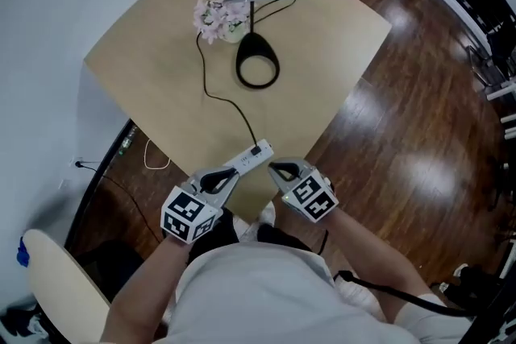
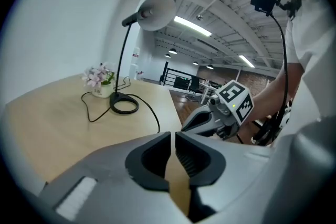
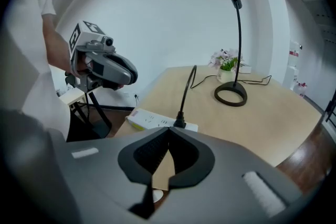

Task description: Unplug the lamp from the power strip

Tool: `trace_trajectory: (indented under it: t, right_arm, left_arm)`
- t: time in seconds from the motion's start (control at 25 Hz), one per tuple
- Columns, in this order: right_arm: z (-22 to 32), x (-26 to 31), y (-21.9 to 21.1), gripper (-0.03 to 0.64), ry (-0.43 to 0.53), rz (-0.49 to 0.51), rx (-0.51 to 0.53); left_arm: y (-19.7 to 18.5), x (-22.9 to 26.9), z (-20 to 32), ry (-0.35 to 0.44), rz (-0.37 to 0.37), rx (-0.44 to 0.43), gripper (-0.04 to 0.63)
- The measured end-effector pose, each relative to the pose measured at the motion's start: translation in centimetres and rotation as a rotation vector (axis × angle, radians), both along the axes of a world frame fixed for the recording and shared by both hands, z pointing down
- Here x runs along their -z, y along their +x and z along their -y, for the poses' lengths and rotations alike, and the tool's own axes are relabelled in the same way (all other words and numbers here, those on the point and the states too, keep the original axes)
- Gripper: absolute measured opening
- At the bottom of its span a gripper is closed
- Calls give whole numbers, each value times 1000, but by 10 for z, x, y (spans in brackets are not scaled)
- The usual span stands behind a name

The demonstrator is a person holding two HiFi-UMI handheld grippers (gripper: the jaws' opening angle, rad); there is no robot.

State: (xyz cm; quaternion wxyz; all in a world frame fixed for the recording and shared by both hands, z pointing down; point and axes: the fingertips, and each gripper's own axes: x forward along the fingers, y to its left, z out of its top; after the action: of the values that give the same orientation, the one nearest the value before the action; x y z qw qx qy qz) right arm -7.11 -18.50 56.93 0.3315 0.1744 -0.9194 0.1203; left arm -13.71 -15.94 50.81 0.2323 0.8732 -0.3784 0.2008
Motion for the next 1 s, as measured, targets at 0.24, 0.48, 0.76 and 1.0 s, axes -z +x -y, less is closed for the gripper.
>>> trace_trajectory:
  t: [0.24,0.48,0.76,1.0]
  right_arm:
    - [27,-28,-5,8,-18,-45,-75]
    - [35,-48,-6,8,-44,-59,-108]
    - [37,-50,-10,8,-35,-78,-104]
    - [36,-51,-9,8,-35,-84,-111]
  left_arm:
    - [18,-36,46,-75,93,-144,78]
    - [33,-64,64,-120,168,-258,107]
    - [43,-92,67,-144,261,-356,78]
    - [43,-99,63,-136,292,-365,58]
